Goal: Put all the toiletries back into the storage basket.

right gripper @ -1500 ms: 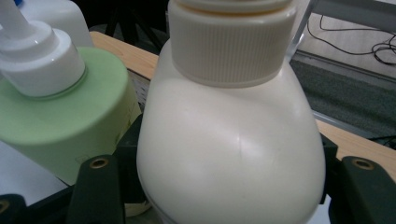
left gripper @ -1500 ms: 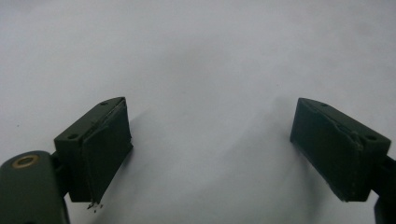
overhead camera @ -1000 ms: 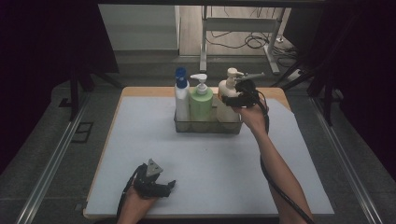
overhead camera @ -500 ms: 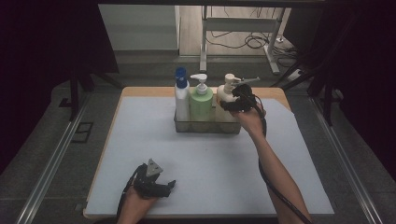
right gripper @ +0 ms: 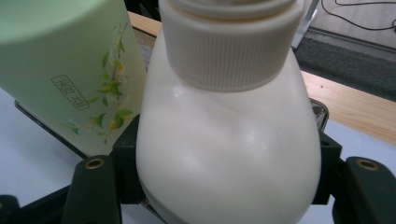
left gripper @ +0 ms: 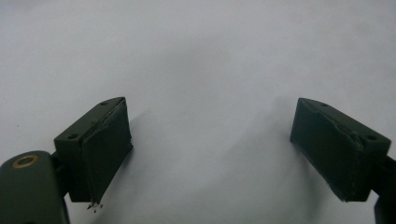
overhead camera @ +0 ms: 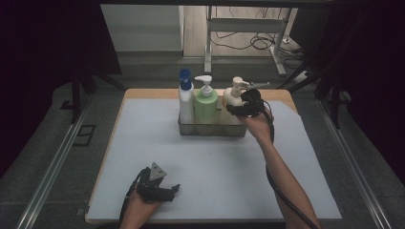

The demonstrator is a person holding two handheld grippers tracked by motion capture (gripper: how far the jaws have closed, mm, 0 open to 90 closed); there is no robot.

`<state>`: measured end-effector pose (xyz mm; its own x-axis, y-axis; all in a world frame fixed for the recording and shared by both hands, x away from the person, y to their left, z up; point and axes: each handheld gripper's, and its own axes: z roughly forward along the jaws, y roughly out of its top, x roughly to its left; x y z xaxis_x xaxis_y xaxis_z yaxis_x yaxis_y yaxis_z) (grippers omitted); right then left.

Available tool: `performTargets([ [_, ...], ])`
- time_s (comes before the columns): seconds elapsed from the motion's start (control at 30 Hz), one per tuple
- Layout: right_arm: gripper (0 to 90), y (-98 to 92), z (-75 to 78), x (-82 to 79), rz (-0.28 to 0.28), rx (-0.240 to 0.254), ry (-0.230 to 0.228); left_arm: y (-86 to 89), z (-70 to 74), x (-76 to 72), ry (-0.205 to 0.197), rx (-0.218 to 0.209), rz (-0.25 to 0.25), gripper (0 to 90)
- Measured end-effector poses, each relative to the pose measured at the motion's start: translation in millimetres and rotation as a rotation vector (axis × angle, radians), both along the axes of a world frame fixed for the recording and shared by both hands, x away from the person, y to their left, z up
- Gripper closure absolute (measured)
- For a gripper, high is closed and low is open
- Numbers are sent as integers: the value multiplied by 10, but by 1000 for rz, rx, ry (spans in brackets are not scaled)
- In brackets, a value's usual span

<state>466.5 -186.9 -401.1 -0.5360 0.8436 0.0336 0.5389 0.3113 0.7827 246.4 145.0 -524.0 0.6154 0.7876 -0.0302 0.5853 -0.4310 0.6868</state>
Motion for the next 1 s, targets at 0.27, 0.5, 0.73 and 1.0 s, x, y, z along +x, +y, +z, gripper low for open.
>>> performTargets([
  [0.27,283,-100,-25,-67,18,28,1,1,0,0,0,0,0,121],
  [0.5,270,-221,15,-214,40,44,-9,-5,-3,-2,-2,-7,3,121],
  [0.73,310,-316,44,-345,54,56,-12,-4,-2,-2,-1,-5,3,121],
  [1.0,456,-459,48,-510,63,63,-11,-4,-2,-2,-2,-6,3,121],
])
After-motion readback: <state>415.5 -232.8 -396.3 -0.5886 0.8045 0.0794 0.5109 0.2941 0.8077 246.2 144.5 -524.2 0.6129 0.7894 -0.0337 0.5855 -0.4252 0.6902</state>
